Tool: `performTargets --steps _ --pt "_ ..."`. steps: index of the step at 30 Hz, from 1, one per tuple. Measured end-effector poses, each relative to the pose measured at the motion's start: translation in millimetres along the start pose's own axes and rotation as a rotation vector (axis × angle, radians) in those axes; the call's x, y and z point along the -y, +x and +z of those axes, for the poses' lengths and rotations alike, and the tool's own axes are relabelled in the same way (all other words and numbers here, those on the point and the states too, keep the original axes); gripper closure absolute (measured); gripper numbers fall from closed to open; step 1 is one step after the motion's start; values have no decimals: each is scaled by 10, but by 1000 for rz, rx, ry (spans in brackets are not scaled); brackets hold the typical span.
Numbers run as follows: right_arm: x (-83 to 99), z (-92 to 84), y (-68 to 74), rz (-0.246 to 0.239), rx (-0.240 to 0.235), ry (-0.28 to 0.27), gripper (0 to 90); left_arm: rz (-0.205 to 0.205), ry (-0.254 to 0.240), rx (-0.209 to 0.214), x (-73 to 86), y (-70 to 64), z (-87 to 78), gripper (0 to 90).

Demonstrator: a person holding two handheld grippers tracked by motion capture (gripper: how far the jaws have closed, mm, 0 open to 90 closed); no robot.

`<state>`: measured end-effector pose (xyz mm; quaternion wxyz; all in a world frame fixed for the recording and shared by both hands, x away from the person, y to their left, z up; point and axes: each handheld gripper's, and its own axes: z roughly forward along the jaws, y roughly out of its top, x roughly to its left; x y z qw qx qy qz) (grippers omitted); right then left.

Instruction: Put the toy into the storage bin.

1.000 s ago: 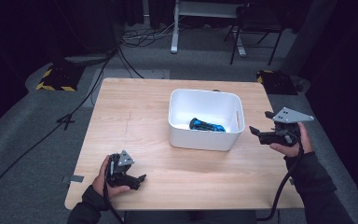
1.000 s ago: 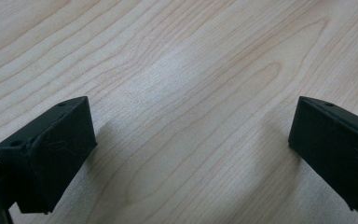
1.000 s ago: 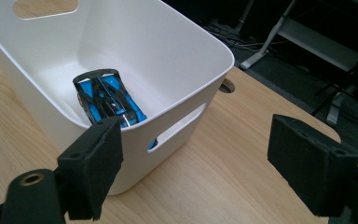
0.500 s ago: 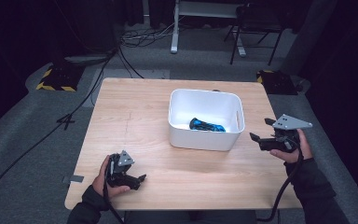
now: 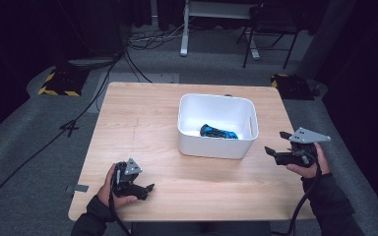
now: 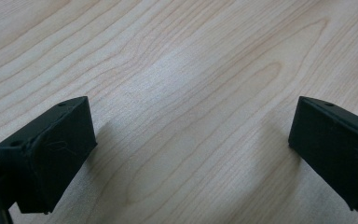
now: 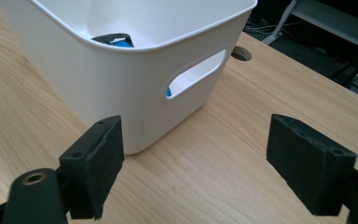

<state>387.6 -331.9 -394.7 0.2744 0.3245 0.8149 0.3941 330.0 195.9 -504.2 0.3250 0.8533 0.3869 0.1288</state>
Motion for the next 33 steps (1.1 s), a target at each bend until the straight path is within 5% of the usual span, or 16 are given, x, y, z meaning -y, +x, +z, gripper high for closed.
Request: performTargets --steps 33 --pt "491 40 112 -2 -16 74 192 5 -1 -6 0 2 -2 6"
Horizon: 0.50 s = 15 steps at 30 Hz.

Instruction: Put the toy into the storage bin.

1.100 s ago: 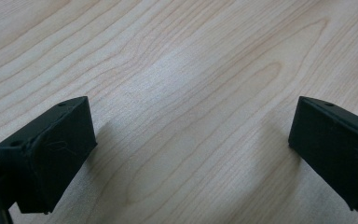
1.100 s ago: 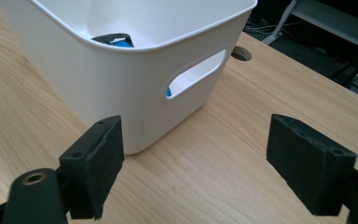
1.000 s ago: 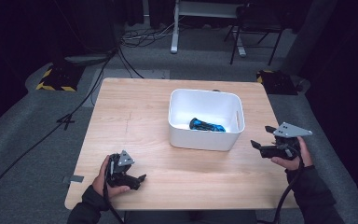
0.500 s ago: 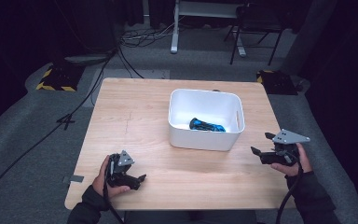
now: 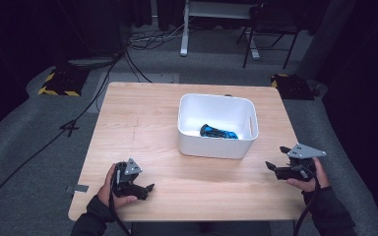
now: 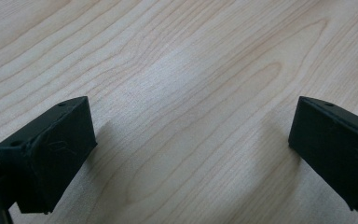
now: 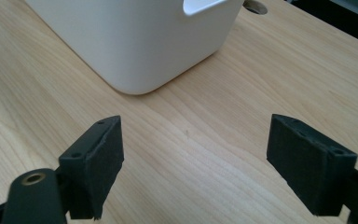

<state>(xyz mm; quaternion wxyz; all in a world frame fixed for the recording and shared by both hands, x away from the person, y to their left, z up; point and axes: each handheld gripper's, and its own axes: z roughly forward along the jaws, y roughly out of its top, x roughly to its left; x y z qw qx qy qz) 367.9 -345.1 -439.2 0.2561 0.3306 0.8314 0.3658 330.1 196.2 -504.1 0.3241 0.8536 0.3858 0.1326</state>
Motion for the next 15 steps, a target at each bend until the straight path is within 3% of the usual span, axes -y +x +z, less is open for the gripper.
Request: performTargets --steps 7,15 --pt "118 8 26 -16 -9 24 191 -3 0 3 1 -2 2 6" --pt "285 7 30 3 -18 46 190 -2 0 2 0 -1 1 6"
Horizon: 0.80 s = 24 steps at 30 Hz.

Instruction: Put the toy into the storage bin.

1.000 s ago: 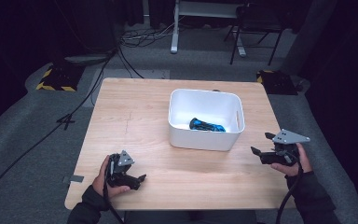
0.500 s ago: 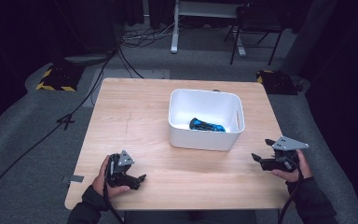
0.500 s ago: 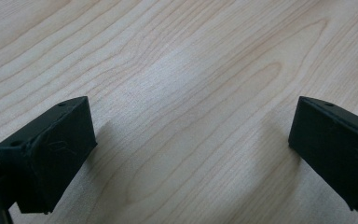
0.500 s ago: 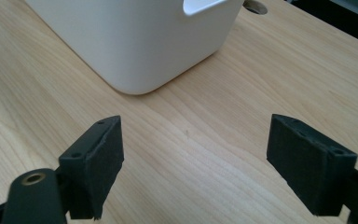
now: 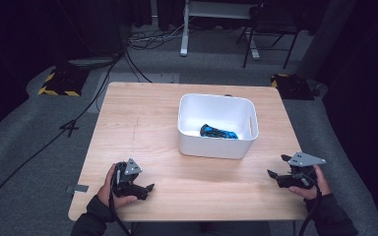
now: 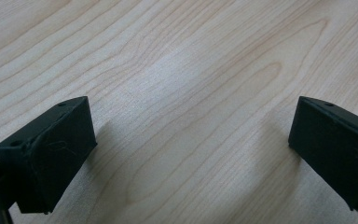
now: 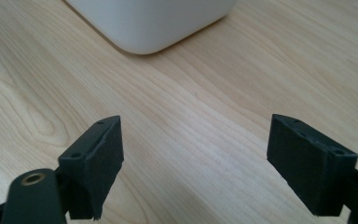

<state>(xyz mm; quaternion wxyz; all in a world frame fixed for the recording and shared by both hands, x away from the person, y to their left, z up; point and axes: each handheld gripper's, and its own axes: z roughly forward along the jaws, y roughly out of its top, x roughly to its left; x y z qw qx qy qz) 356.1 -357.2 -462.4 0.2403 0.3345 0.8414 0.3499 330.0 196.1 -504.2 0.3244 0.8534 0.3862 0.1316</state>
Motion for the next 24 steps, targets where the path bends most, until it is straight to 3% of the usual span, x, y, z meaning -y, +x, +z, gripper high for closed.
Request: performTargets --steps 6,24 --pt "148 0 -13 12 5 14 185 -2 0 2 0 -1 1 6" --pt "527 -108 -66 121 -3 31 184 -1 1 2 -1 1 0 6"
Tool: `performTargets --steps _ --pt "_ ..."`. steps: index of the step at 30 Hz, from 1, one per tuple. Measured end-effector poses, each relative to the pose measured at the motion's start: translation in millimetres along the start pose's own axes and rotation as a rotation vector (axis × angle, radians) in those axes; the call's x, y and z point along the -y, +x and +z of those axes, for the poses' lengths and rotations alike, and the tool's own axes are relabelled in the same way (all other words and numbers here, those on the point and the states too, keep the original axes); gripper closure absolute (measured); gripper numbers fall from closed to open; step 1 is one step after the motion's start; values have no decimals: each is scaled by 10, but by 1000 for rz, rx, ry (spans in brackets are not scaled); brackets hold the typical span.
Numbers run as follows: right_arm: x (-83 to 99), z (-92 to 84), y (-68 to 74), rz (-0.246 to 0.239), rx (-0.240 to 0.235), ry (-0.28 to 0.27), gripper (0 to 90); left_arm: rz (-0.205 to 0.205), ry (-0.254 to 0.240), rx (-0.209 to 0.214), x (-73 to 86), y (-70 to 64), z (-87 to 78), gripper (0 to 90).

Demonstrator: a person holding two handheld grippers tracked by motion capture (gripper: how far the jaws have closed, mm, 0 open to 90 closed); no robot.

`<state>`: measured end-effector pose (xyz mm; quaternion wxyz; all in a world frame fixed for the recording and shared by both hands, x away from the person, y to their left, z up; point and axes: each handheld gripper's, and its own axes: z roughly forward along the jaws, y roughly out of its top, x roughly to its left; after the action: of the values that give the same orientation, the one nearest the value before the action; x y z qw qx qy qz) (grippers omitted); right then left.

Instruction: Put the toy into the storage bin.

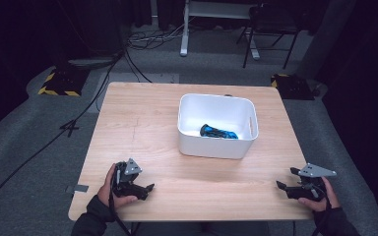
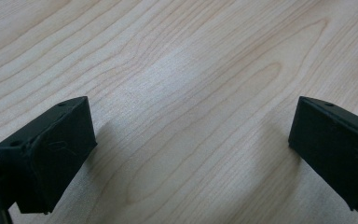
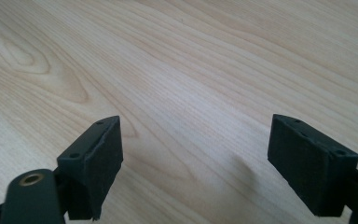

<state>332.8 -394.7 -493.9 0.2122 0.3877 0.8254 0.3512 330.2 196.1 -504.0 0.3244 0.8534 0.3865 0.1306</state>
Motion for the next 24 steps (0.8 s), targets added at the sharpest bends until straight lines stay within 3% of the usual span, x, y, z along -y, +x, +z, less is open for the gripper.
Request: performTargets --steps 11,24 --pt "205 -81 -51 98 -1 2 177 1 0 -6 0 0 -1 6" --pt "199 -71 -48 103 17 8 171 10 1 -13 2 1 -8 6"
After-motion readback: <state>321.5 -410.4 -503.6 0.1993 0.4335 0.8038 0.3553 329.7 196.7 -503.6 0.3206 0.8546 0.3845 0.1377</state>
